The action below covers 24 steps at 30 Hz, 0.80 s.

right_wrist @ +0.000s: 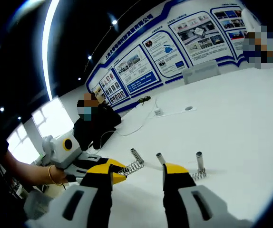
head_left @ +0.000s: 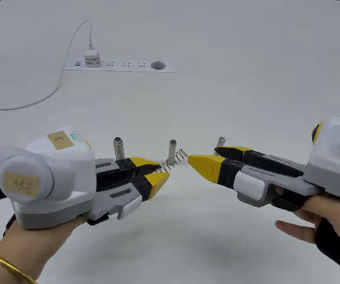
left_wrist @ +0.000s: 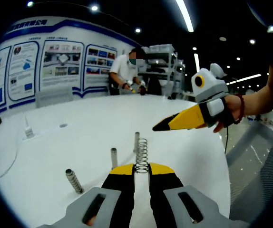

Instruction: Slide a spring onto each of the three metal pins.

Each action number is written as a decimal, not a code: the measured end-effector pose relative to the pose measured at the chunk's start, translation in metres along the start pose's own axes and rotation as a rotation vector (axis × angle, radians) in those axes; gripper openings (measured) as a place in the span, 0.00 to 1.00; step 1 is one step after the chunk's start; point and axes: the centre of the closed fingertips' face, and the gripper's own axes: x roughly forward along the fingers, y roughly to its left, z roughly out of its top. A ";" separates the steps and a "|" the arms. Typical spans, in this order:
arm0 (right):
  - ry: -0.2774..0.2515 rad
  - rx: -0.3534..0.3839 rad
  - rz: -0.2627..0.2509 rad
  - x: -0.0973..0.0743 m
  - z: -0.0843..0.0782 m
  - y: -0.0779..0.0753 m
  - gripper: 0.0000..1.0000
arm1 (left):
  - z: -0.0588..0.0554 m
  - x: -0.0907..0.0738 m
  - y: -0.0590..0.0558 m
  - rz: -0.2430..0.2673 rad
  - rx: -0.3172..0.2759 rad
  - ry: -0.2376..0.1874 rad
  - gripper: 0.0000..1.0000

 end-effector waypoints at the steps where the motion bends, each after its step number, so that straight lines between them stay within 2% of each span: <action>1: -0.003 0.005 0.006 0.000 0.001 0.001 0.41 | 0.002 -0.001 -0.001 -0.001 -0.007 -0.012 0.10; 5: -0.009 0.039 0.044 0.003 0.003 0.009 0.36 | 0.010 -0.004 -0.006 -0.014 -0.016 -0.055 0.10; 8: -0.019 0.092 0.081 0.004 0.005 0.017 0.31 | 0.013 -0.005 -0.010 -0.026 -0.020 -0.079 0.10; 13: -0.020 0.106 0.094 0.007 0.005 0.020 0.30 | 0.018 -0.007 -0.016 -0.045 -0.030 -0.111 0.10; 21: -0.035 0.182 0.135 0.009 0.006 0.028 0.24 | 0.031 -0.013 -0.022 -0.076 -0.071 -0.183 0.10; 24: -0.052 0.206 0.152 0.009 0.009 0.032 0.21 | 0.033 -0.014 -0.024 -0.085 -0.080 -0.194 0.10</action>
